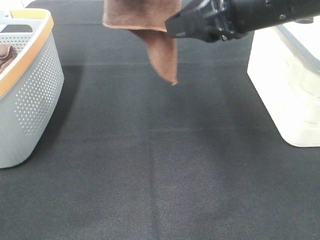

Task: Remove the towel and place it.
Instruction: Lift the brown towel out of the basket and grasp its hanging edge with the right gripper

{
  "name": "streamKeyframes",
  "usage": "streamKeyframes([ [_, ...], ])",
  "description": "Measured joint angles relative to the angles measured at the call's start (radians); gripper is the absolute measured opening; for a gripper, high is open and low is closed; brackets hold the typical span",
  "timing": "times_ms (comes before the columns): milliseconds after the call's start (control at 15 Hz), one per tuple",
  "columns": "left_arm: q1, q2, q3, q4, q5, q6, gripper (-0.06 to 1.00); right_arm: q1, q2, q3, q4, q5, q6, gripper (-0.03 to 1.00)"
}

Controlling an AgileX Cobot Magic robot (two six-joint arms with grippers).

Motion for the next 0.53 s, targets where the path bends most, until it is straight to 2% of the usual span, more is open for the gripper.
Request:
streamKeyframes([
  [200, 0.000, 0.000, 0.000, 0.000, 0.000, 0.000, 0.00, 0.000, 0.000, 0.000, 0.101, -0.002, 0.000, 0.21],
  [333, 0.000, 0.000, 0.000, 0.000, 0.000, 0.000, 0.00, 0.000, 0.000, 0.000, 0.114, -0.002, 0.000, 0.23],
  [533, 0.000, 0.000, 0.000, 0.000, 0.000, 0.000, 0.00, 0.000, 0.000, 0.000, 0.115, -0.002, 0.000, 0.36],
])
